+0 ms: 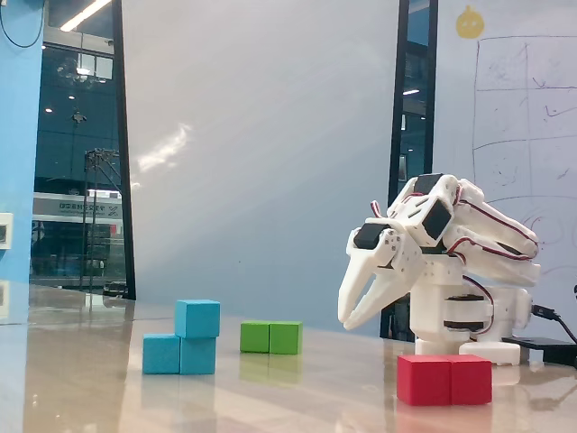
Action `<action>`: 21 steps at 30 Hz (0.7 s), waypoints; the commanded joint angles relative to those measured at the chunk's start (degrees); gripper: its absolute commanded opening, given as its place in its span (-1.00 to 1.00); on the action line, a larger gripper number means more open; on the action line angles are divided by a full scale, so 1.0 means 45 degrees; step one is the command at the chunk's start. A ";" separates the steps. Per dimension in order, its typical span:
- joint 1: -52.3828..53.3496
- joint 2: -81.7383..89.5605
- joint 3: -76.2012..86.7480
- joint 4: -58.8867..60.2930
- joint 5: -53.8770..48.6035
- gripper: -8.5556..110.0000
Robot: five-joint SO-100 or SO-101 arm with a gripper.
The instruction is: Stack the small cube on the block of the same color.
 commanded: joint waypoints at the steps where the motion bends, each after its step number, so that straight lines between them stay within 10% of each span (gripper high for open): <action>1: -0.0547 0.0391 -0.0078 -0.0020 -0.0273 -0.85; 21: -0.0508 0.0391 -0.0098 -0.0020 -0.0176 -0.85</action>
